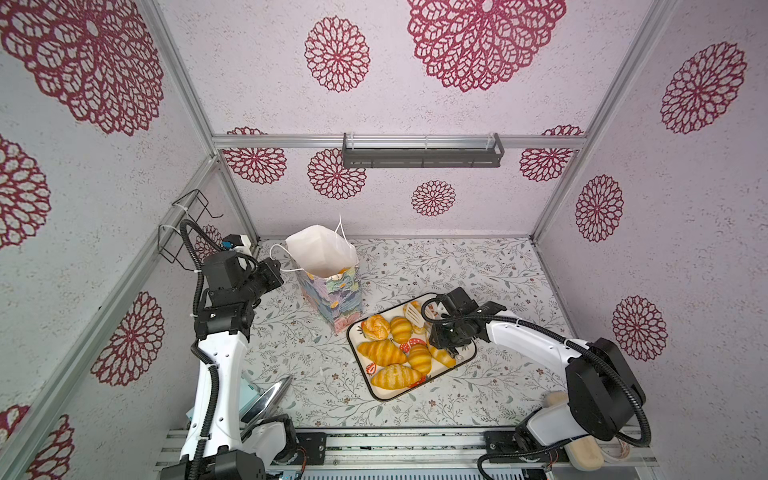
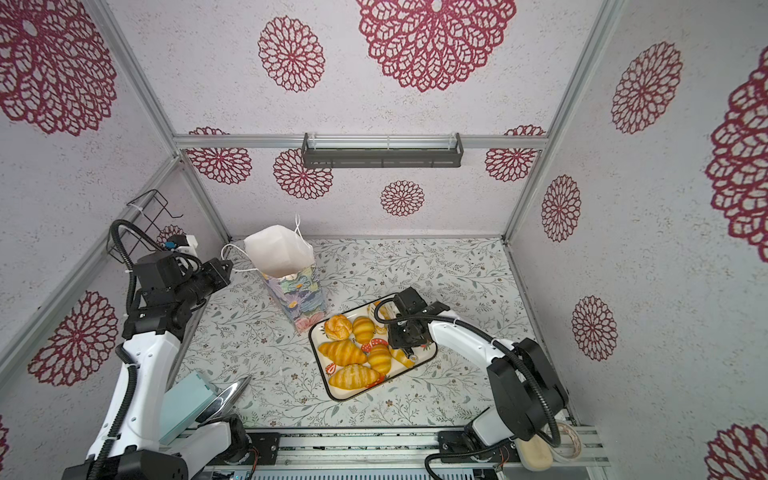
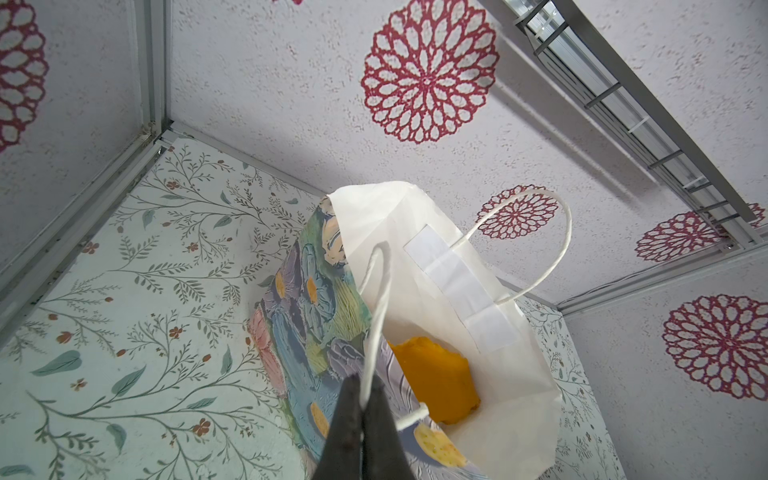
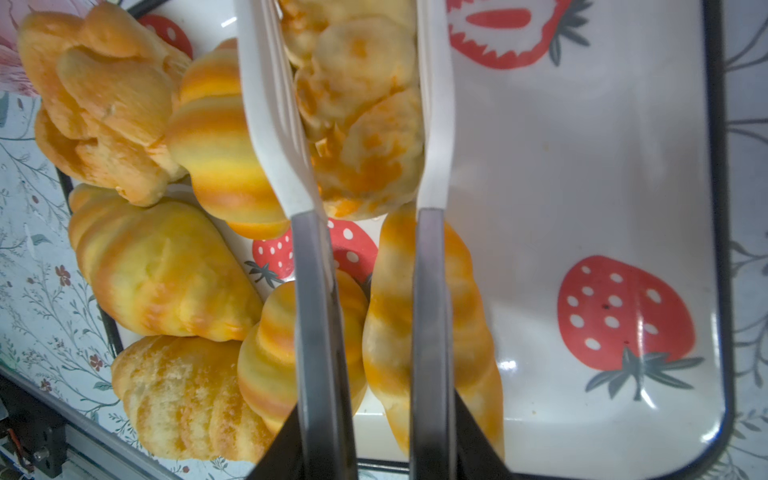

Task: Place the fake bread into the paper bag
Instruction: 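Lower the tongs onto the flaky round bun and clamp it, then lift the flaky bun with the tongs and carry it toward the bag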

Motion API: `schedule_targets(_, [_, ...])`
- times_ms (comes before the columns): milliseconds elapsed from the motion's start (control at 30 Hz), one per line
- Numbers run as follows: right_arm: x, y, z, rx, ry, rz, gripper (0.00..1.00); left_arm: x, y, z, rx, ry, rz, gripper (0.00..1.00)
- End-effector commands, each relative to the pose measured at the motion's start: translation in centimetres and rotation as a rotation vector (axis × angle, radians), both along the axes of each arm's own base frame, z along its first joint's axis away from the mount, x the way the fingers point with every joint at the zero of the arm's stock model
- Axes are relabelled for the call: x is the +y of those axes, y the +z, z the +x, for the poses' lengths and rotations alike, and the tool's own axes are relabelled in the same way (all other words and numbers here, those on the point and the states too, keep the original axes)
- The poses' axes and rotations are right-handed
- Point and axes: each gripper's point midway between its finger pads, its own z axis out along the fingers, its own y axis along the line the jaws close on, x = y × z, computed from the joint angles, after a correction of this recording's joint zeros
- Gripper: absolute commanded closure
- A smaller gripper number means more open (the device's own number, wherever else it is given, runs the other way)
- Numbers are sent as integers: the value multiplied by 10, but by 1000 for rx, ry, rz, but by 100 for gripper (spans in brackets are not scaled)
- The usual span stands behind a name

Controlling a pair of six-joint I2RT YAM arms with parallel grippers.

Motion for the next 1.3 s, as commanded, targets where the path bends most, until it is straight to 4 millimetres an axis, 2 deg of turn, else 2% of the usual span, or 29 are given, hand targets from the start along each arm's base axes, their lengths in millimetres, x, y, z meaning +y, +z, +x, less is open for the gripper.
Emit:
schedule_targets(0, [0,15,6,-47,-16,25,62,4,2,2,-6,10,0,100])
schedule_targets(667, [-9,56,10,-137,-36,47,64,2,3,2,-10,4,-4,100])
schedule_targets(1033, [11,77,17,-158,-21,157,65,2,3,3,-11,2,-6,100])
schedule_targets(1267, [25,99,19,-186,7,238,66,2,3,3,-10,1,-6,100])
